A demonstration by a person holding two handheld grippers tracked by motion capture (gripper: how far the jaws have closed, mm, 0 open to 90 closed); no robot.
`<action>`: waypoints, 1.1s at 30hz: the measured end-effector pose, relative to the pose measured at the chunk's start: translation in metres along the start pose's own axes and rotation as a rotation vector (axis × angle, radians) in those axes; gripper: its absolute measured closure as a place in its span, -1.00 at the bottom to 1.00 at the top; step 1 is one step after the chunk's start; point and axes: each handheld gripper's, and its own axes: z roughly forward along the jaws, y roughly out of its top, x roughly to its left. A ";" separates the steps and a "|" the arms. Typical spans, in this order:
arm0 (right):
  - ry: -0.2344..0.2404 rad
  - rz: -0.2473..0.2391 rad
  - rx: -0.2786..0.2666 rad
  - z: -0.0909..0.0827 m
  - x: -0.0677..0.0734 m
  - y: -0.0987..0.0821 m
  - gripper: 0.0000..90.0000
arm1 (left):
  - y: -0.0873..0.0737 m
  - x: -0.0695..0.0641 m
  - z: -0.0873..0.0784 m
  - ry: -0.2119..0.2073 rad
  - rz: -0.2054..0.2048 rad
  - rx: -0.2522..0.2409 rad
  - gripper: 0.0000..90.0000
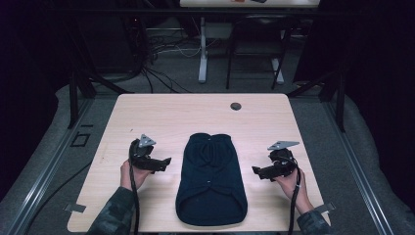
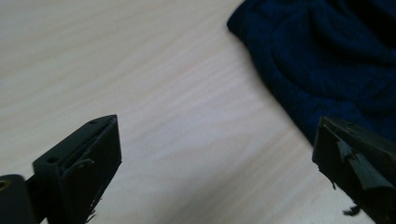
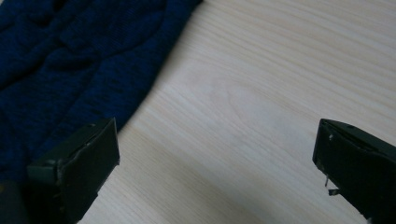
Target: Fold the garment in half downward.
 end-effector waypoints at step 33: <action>0.047 -0.040 0.047 0.046 0.005 0.066 -0.87 | 0.063 -0.012 0.057 -0.110 -0.001 0.047 -1.00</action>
